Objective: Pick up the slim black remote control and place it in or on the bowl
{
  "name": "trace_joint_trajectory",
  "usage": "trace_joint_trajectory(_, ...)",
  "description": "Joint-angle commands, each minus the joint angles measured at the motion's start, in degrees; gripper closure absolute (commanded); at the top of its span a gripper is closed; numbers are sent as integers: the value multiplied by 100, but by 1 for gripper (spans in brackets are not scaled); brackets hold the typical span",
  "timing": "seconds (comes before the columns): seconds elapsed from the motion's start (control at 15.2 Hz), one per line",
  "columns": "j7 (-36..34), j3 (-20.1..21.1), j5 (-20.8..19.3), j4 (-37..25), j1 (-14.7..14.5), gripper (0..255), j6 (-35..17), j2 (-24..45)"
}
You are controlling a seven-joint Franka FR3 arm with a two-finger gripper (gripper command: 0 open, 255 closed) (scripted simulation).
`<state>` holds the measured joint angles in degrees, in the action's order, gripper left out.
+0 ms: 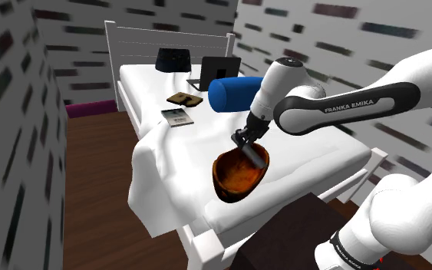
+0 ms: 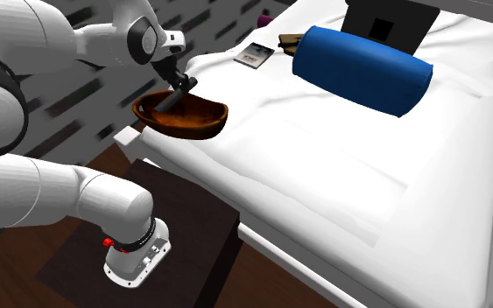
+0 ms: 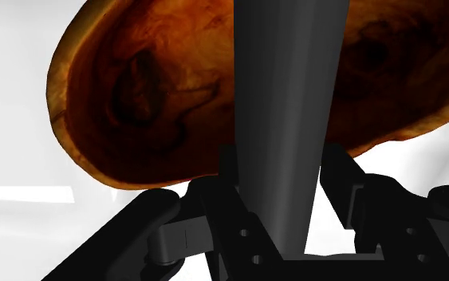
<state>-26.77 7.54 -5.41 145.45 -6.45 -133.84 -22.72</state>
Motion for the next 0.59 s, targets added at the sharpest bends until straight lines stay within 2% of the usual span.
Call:
trace_joint_trajectory(0.0,-21,5,-20,93,11,255,-152,56)
trace_joint_trajectory(0.33,-107,38,-92,305,46,255,-575,271)
trace_joint_trajectory(0.53,-107,38,-92,305,46,255,-575,270)
